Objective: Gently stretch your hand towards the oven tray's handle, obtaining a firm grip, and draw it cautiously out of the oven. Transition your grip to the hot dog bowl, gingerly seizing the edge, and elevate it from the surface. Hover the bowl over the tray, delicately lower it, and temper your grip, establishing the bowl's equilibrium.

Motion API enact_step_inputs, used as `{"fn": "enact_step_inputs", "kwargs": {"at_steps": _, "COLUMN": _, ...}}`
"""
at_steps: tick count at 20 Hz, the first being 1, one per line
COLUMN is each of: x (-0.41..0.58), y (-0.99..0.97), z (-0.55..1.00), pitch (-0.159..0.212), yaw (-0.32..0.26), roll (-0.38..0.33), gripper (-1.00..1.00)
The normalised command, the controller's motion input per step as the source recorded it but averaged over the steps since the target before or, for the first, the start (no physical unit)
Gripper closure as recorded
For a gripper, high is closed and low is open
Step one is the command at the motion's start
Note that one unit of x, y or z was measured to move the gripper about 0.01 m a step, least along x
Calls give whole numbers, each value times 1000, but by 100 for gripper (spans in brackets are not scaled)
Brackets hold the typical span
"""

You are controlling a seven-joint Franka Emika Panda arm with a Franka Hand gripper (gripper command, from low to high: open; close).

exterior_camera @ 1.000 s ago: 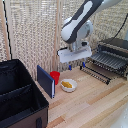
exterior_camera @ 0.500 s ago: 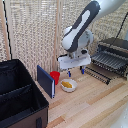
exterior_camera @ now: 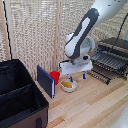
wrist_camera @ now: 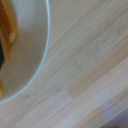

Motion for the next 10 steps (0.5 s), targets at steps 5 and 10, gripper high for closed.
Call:
{"fn": "enact_step_inputs", "kwargs": {"at_steps": 5, "x": -43, "y": -234, "z": -295, "pitch": -73, "yaw": 172, "roll": -92, "gripper": -100}}
{"fn": "enact_step_inputs", "kwargs": {"at_steps": 10, "x": 0, "y": -221, "z": -238, "pitch": -232, "yaw": 101, "roll": -5, "gripper": -100}}
